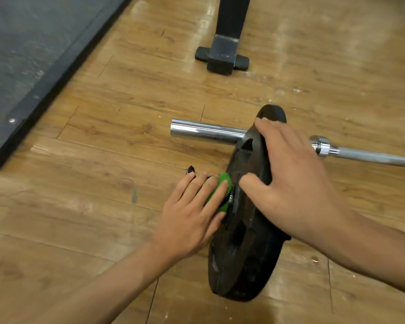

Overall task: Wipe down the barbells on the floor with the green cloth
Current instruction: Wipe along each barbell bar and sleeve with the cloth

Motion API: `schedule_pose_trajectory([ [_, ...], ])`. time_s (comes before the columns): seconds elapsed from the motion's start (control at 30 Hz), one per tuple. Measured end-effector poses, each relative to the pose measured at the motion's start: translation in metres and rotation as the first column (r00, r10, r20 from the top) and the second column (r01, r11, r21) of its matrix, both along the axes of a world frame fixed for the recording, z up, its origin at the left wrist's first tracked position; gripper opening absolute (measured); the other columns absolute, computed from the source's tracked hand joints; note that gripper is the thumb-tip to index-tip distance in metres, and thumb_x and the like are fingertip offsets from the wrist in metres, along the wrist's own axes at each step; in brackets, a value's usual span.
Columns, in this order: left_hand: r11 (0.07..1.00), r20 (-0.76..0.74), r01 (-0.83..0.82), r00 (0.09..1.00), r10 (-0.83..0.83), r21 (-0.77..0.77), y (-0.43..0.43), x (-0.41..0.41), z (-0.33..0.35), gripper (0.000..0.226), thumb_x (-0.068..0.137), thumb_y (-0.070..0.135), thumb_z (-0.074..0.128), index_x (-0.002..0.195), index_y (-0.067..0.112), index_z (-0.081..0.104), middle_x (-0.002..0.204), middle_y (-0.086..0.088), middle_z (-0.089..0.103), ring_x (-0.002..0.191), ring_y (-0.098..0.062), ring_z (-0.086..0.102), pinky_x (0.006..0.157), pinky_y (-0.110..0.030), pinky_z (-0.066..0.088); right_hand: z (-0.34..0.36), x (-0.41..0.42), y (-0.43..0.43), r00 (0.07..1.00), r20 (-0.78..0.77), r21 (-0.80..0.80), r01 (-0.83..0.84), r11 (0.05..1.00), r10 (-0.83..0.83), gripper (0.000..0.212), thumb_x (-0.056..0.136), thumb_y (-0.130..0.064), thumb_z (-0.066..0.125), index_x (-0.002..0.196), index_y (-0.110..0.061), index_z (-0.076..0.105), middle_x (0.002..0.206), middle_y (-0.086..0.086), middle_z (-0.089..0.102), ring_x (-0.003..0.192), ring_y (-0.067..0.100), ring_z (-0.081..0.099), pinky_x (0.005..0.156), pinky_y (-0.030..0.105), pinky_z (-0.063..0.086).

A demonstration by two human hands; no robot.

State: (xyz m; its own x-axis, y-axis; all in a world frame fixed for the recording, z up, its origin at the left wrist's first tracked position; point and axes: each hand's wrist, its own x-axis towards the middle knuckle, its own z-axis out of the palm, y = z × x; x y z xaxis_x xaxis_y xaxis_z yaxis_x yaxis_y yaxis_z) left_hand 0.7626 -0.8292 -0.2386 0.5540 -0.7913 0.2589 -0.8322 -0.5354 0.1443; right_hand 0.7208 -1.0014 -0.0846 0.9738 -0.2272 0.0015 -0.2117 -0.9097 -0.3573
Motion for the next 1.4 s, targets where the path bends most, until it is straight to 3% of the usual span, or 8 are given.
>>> schedule_pose_trajectory([
  [0.23,0.993,-0.097,-0.100,0.991,0.094,-0.061,-0.038,0.025,0.027,0.031,0.099,0.035,0.040,0.093,0.017,0.064,0.085,-0.005,0.064,0.077,-0.031,0.058,0.069,-0.041,0.039,-0.003,-0.001,-0.001,1.000,0.013,0.009,0.008,1.000,-0.008,0.080,0.077,-0.041,0.048,0.153,-0.019,0.040,0.150,0.000,0.045,0.139,0.019,0.034,0.104,0.020,0.022],
  [0.43,1.000,-0.088,0.028,0.996,-0.028,-0.005,0.003,-0.001,0.006,0.057,0.103,0.039,0.039,0.150,0.010,0.048,0.144,-0.013,0.054,0.134,-0.034,0.048,0.119,-0.051,0.033,-0.006,-0.005,0.004,0.998,0.059,-0.009,-0.001,1.000,0.002,0.073,0.078,-0.037,0.050,0.148,-0.017,0.046,0.140,0.000,0.050,0.134,0.020,0.038,0.105,0.026,0.026],
  [0.53,0.999,-0.056,0.043,0.998,-0.041,0.024,-0.011,0.014,0.015,0.042,0.099,0.037,0.041,0.124,0.011,0.061,0.116,-0.010,0.064,0.103,-0.034,0.058,0.090,-0.046,0.043,-0.007,-0.004,0.005,0.997,0.072,0.002,0.012,1.000,-0.012,0.072,0.077,-0.036,0.049,0.147,-0.019,0.047,0.140,-0.002,0.051,0.133,0.019,0.038,0.102,0.023,0.025],
  [0.67,0.995,-0.192,-0.083,0.977,0.093,0.057,-0.042,0.038,0.034,0.048,0.097,0.044,0.023,0.090,0.019,0.063,0.085,-0.005,0.070,0.078,-0.034,0.066,0.060,-0.037,0.028,-0.004,-0.001,0.002,0.998,0.052,0.033,0.044,0.998,-0.046,0.074,0.077,-0.039,0.047,0.150,-0.022,0.044,0.142,-0.006,0.048,0.134,0.013,0.037,0.099,0.023,0.026],
  [0.87,0.999,-0.109,-0.032,0.994,0.029,-0.026,-0.002,-0.003,0.009,0.049,0.103,0.040,0.040,0.137,0.009,0.057,0.132,-0.013,0.060,0.120,-0.036,0.054,0.109,-0.052,0.041,-0.004,-0.004,0.006,0.996,0.088,0.010,0.018,1.000,-0.019,0.068,0.078,-0.036,0.049,0.145,-0.022,0.048,0.137,-0.008,0.050,0.131,0.014,0.039,0.099,0.023,0.025],
  [1.03,0.981,-0.217,-0.098,0.967,0.134,0.170,-0.037,0.039,0.045,0.045,0.108,0.045,0.031,0.102,0.020,0.067,0.099,-0.009,0.071,0.093,-0.035,0.066,0.063,-0.034,0.030,-0.007,-0.004,0.005,0.995,0.101,0.006,0.020,1.000,-0.021,0.066,0.078,-0.038,0.049,0.141,-0.022,0.051,0.131,-0.013,0.048,0.126,0.012,0.041,0.093,0.022,0.027],
  [1.2,0.984,-0.250,-0.083,0.961,0.121,0.156,-0.047,0.041,0.042,0.047,0.108,0.045,0.028,0.100,0.022,0.068,0.099,-0.007,0.072,0.093,-0.033,0.067,0.068,-0.037,0.031,-0.004,-0.003,0.004,0.995,0.095,0.029,0.023,0.999,-0.026,0.068,0.078,-0.038,0.050,0.144,-0.024,0.048,0.128,-0.018,0.043,0.128,0.010,0.040,0.091,0.010,0.027],
  [1.4,0.990,-0.070,-0.043,0.997,0.034,-0.133,-0.002,-0.012,-0.015,0.049,0.107,0.036,0.039,0.145,0.009,0.055,0.141,-0.013,0.060,0.133,-0.036,0.053,0.119,-0.056,0.035,-0.007,-0.013,0.008,0.993,0.112,0.021,-0.027,0.999,0.025,0.072,0.076,-0.045,0.042,0.144,-0.021,0.050,0.137,-0.015,0.046,0.132,0.009,0.037,0.102,-0.002,0.014],
])
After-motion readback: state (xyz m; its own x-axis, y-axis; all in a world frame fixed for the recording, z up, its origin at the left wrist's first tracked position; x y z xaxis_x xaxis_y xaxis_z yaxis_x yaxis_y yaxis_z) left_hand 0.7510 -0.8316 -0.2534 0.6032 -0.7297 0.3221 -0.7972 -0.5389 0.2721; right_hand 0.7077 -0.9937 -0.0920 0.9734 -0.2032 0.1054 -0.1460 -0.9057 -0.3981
